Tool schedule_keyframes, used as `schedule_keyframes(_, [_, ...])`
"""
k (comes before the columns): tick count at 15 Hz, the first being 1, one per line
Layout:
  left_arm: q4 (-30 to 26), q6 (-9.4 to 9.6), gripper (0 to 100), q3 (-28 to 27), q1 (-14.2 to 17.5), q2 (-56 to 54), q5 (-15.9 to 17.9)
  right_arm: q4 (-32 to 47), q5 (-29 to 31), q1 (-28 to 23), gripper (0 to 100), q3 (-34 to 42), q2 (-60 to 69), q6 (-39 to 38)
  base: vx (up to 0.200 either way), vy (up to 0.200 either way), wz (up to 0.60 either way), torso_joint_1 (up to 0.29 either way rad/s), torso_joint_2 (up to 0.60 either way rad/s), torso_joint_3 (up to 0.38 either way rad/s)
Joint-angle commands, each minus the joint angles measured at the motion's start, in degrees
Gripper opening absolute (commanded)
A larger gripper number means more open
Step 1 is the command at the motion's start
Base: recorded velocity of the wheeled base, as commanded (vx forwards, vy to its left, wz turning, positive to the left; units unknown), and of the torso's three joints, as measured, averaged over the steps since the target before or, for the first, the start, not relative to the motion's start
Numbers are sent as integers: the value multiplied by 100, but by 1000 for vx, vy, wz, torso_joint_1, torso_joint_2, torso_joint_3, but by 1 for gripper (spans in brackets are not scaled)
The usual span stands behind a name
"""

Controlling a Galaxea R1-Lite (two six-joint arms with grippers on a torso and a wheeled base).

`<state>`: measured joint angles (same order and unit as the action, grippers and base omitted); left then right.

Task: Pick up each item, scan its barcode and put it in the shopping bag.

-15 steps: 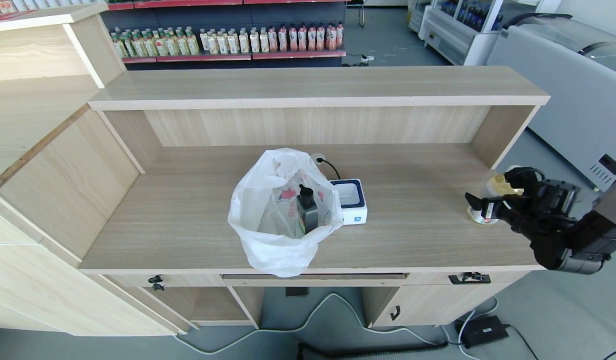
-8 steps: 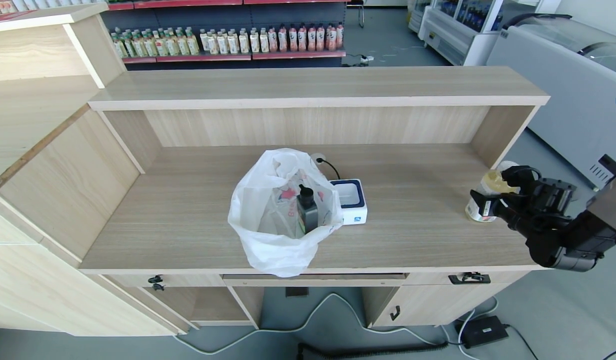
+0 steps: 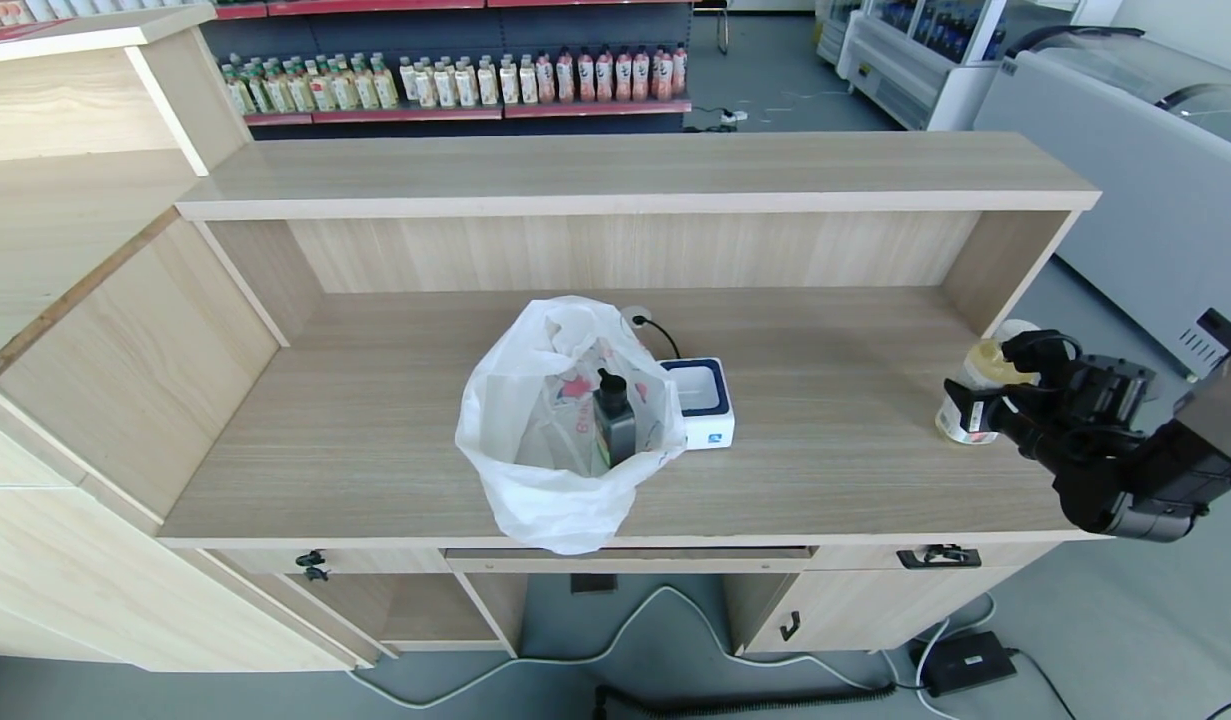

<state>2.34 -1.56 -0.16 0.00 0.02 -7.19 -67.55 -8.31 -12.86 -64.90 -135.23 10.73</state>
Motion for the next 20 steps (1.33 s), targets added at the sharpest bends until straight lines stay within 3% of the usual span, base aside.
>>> schedule_keyframes(1, [3, -2, 100, -2, 0, -2, -1, -4, -30, -23, 0, 777, 1192, -62, 0, 0, 0, 0, 0, 0])
schedule_keyframes(4, [3, -2, 100, -2, 0, -2, -1, 822, -381, -50, 0, 1876, 3161, -589, 0, 0, 0, 0, 0, 0])
schedule_keyframes(7, [3, -2, 100, 7, 0, -2, -1, 2351, -1709, 56, 0, 2535, 5173, -1196, 0, 0, 0, 0, 0, 0])
schedule_keyframes(9, [3, -2, 100, -2, 0, -2, -1, 2888, -2306, 240, 0, 2772, 5595, -1257, 0, 0, 0, 0, 0, 0])
schedule_keyframes(13, [3, -2, 100, 7, 0, -2, -1, 3081, -3124, 1383, 0, 3150, 6518, -2567, 0, 0, 0, 0, 0, 0])
schedule_keyframes(15, [3, -2, 100, -2, 0, -2, -1, 3178, -3229, 2358, 0, 3124, 7089, -3437, 0, 0, 0, 0, 0, 0])
schedule_keyframes(17, [3, -2, 100, -2, 0, -2, -1, 3679, -3291, 2921, 0, 3080, 7538, -3709, 0, 0, 0, 0, 0, 0])
schedule_keyframes(20, [3, -2, 100, 7, 0, -2, -1, 4320, -3343, 3369, 0, 2983, 7951, -3718, 0, 0, 0, 0, 0, 0])
